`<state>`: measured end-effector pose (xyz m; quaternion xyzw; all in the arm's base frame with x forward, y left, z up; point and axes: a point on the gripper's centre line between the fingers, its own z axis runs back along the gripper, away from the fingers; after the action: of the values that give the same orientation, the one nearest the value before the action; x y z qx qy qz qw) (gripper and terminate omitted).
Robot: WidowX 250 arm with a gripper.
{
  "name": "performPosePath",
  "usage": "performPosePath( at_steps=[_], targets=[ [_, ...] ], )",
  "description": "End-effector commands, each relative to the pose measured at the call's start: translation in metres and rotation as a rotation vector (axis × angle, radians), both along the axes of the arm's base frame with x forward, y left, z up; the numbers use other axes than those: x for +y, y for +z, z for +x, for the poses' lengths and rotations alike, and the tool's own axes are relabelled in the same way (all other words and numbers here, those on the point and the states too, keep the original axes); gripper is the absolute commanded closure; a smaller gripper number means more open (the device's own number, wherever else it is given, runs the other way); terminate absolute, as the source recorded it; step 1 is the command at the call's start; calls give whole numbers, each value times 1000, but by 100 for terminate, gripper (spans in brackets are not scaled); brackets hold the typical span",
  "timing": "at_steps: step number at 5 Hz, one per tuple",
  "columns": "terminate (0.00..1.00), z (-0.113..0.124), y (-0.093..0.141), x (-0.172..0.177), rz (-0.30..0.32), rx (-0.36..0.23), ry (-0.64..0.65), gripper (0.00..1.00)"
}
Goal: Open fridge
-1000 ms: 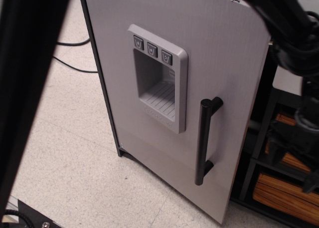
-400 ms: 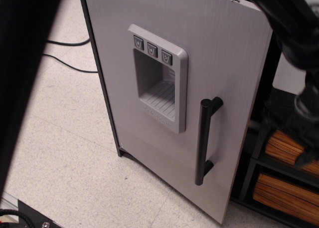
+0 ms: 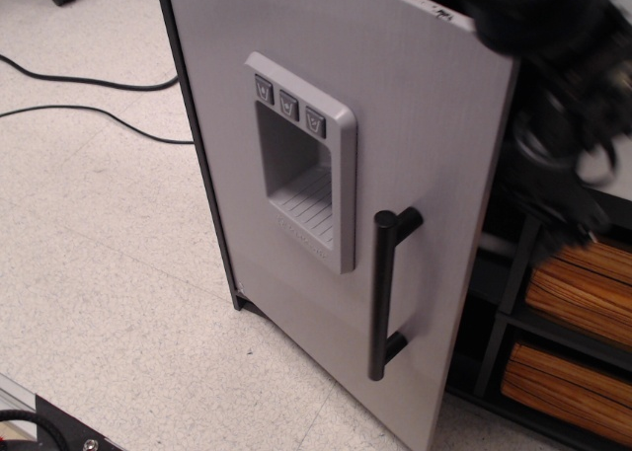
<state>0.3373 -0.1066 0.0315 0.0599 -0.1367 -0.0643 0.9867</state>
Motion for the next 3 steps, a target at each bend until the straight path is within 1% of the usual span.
performPosePath(
  at_steps=[1, 2, 3],
  targets=[
    [0, -18, 52, 46, -74, 14, 67, 0],
    [0, -40, 45, 66, -93, 66, 66, 0],
    [0, -76, 30, 77, -83, 111, -27, 0]
  ],
)
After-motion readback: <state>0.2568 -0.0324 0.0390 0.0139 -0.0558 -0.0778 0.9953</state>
